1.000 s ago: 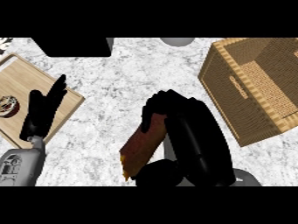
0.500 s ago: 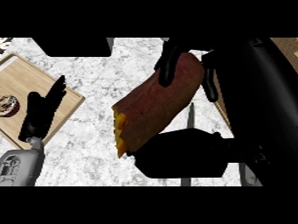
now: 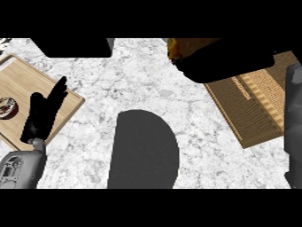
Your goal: Pick the sweet potato from the placemat and place it in the basket
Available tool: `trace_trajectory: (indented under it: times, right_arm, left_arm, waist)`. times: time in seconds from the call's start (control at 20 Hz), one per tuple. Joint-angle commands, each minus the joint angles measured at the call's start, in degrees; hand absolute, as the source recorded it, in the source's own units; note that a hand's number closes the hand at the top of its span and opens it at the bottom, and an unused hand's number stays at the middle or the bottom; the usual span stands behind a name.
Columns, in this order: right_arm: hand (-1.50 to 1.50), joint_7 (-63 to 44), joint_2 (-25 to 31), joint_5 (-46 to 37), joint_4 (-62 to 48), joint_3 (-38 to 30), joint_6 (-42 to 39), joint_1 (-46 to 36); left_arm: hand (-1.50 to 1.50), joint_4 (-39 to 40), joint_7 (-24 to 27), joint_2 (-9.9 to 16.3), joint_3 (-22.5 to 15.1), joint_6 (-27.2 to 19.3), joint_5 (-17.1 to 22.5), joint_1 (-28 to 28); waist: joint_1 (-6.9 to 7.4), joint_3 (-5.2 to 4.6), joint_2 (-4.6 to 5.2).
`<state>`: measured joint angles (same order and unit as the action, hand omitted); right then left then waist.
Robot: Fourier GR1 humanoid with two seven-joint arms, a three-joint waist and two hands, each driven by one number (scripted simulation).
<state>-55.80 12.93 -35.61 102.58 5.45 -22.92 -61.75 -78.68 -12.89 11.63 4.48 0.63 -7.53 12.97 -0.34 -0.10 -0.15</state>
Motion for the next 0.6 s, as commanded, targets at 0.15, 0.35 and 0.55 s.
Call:
trace_trajectory:
  times: [0.15,0.35,0.55]
  right_arm:
    - [1.5,1.29,11.5,0.85,-9.89,-4.01,-11.72,-2.12]
    - [1.5,11.4,18.55,-2.29,-13.38,-5.44,-9.68,6.18]
    - [1.5,20.61,21.99,-2.36,-20.3,-10.04,-6.63,5.72]
  left_arm:
    - [0.0,1.99,0.38,0.04,0.5,-0.22,-0.23,1.39]
    - [0.0,-1.04,-0.1,1.58,1.35,2.17,1.6,-0.18]
    - [0.0,-3.57,-2.37,-0.74,-0.87,0.74,0.06,-1.33]
  waist:
    - [-0.15,0.04,0.15]
    - [0.3,0.11,0.23]
    - [0.81,0.12,0.25]
